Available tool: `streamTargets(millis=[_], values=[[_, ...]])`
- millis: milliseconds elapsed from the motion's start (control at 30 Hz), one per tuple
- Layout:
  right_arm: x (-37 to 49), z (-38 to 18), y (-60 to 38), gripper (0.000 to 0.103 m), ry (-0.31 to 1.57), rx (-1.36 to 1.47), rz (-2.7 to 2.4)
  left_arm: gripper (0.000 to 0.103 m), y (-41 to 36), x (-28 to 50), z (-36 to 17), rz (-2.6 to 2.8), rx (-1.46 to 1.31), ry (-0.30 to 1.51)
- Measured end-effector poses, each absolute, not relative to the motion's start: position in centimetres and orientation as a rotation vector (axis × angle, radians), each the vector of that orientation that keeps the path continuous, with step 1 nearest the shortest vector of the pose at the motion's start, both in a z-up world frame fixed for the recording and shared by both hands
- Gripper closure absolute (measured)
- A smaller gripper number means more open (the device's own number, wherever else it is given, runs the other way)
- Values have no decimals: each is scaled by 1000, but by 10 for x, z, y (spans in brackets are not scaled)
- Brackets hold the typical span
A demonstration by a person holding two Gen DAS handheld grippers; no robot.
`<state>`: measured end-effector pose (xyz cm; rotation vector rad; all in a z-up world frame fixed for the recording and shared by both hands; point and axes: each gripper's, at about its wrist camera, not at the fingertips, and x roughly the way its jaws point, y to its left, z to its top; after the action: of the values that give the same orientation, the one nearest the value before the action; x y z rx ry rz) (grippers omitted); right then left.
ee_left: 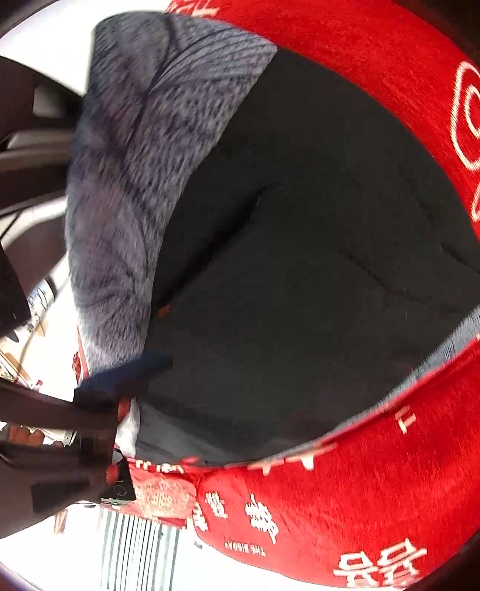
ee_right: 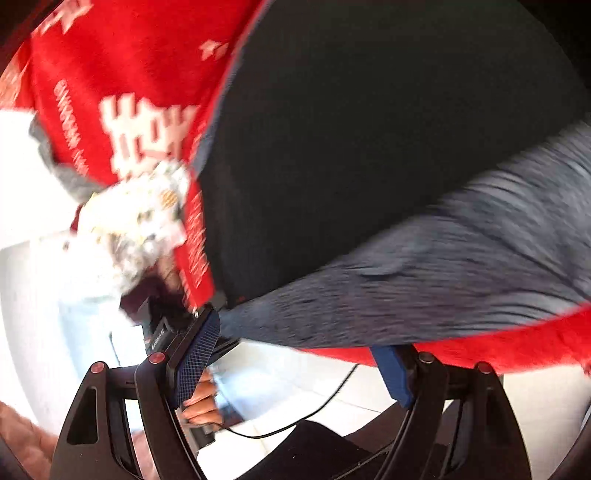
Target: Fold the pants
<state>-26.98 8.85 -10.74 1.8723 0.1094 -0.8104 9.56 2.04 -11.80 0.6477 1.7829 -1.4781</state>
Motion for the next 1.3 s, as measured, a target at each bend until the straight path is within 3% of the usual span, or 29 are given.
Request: streamTargets(millis=[33,100,133,200,333,567,700,867,967,1000,1033,1067,1100,1133,1300], values=[[-277,-112,93,25,78,1897,-840,64,19,100,-120,-1467,660,1775],[-289,-118,98,74,22,1948,-886,77,17,103,-111,-1470,663,1776],[-294,-117,98,97,18,1962,-912,77,14,104,-104,-1480,675,1757],[-298,-102,88,97,39,1934,-936,77,9,93,-84,-1500,705,1719],[-295,-39,33,97,250,1687,-943,77,-17,81,-32,-1595,694,1601],[-308,1,-112,96,393,1447,-861,76,-128,49,2,-1672,598,1397],[-309,-31,-182,91,454,1426,-836,76,-199,31,-32,-1588,659,1348],[-300,-97,-237,89,573,1486,-862,76,-241,22,-91,-1456,767,1423],[-307,-123,-242,84,505,1583,-862,76,-235,23,-82,-1469,776,1405],[-309,-123,-242,81,475,1600,-859,73,-232,20,-73,-1482,798,1373],[-309,-121,-242,66,456,1606,-847,63,-226,18,-61,-1481,838,1311],[-308,-114,-240,41,423,1594,-820,35,-217,16,-46,-1472,873,1233],[-307,-107,-238,29,407,1579,-806,19,-212,16,-37,-1470,884,1179],[-304,-98,-235,20,398,1567,-792,19,-208,15,-29,-1469,894,1133],[-309,-59,-203,20,392,1557,-797,19,-179,-8,-17,-1445,1036,1047]])
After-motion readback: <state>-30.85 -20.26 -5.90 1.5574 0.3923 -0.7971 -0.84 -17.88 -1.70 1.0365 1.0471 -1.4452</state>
